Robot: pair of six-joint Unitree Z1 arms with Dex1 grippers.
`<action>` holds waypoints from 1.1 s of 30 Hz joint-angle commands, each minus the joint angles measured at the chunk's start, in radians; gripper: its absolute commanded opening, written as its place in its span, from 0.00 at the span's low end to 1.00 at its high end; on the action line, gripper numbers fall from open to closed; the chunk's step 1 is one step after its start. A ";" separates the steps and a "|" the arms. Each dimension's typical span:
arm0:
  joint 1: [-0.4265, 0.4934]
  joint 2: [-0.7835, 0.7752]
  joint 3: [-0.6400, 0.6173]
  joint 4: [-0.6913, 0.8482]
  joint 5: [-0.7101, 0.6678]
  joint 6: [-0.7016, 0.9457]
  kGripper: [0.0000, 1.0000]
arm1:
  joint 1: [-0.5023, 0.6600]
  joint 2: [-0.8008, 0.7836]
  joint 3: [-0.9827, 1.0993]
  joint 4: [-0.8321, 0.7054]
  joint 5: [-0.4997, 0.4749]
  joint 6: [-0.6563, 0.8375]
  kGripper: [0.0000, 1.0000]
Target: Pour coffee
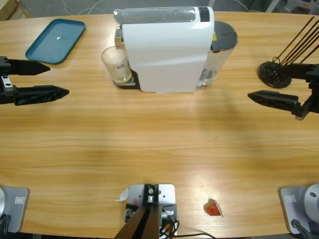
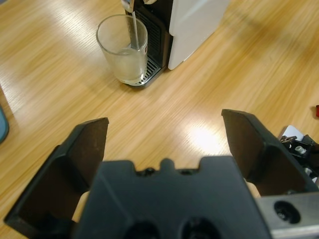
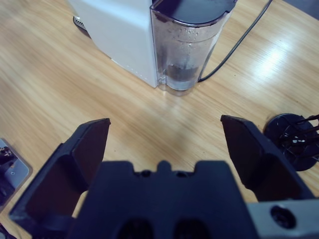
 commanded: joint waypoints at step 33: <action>0.032 0.382 -0.081 -0.213 -0.043 0.128 1.00 | -0.011 0.054 0.039 -0.018 -0.013 -0.012 1.00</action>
